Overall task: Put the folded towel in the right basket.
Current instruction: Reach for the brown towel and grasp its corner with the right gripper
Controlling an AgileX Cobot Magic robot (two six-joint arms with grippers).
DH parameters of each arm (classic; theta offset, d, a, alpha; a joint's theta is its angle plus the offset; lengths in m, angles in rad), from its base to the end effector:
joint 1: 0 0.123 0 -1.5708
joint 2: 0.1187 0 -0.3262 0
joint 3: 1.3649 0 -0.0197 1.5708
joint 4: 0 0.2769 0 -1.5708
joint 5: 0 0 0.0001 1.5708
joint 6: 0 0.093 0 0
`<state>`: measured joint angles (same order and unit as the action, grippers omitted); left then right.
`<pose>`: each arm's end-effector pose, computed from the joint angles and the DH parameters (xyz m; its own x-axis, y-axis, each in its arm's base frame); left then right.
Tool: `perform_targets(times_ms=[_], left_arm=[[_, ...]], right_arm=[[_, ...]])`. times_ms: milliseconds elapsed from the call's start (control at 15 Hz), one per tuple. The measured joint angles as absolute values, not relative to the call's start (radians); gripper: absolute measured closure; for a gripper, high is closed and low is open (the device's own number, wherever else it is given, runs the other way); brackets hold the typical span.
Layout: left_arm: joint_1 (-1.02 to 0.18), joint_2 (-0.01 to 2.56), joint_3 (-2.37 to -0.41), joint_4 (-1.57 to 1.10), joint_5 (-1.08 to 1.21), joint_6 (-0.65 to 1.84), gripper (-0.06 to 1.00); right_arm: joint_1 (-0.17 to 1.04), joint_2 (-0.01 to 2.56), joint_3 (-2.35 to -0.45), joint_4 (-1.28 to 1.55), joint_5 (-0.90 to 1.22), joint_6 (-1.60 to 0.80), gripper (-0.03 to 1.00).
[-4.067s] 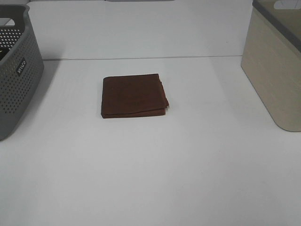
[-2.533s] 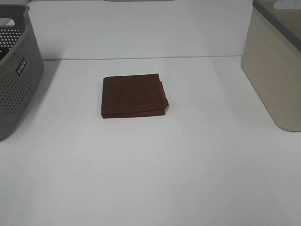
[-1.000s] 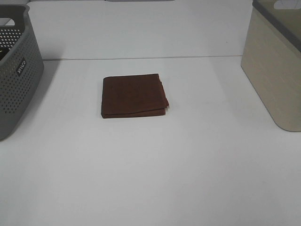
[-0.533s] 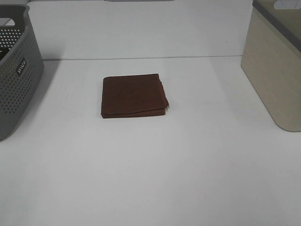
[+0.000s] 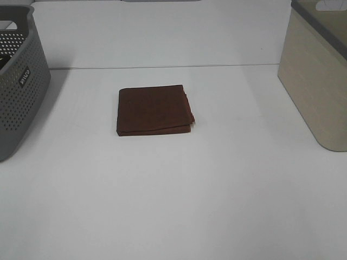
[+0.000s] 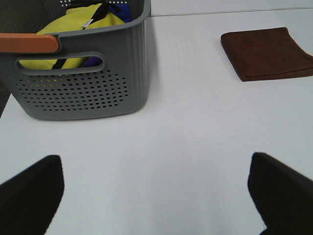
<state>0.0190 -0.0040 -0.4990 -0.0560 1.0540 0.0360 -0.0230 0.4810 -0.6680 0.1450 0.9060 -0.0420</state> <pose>-0.0218 -0.0049 0.2892 -0.4465 -0.0002 -0.8948 0.0283 0.9995 -0.0143 0.0669 0.0090 0.3468 -0.5889 0.0611 -0.8059 -0.0411 0.9936 0.1053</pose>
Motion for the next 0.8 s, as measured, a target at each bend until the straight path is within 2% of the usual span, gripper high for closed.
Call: perform_targets(times_ms=[133, 200, 400, 800], left_arm=[[0.019, -0.004, -0.499, -0.056, 1.054, 0.036, -0.03], [0.019, -0.004, -0.499, -0.056, 1.054, 0.036, -0.03], [0.019, -0.004, -0.499, -0.056, 1.054, 0.036, -0.03], [0.019, -0.004, -0.499, -0.056, 1.054, 0.036, -0.03]], right_arm=[[-0.023, 0.611, -0.712, 0.190, 0.895, -0.047, 0.30], [-0.023, 0.796, -0.784, 0.253, 0.881, -0.098, 0.30], [-0.023, 1.054, -0.950, 0.313, 0.879, -0.169, 0.30], [-0.001, 1.455, -1.345, 0.380, 0.918, -0.233, 0.30]])
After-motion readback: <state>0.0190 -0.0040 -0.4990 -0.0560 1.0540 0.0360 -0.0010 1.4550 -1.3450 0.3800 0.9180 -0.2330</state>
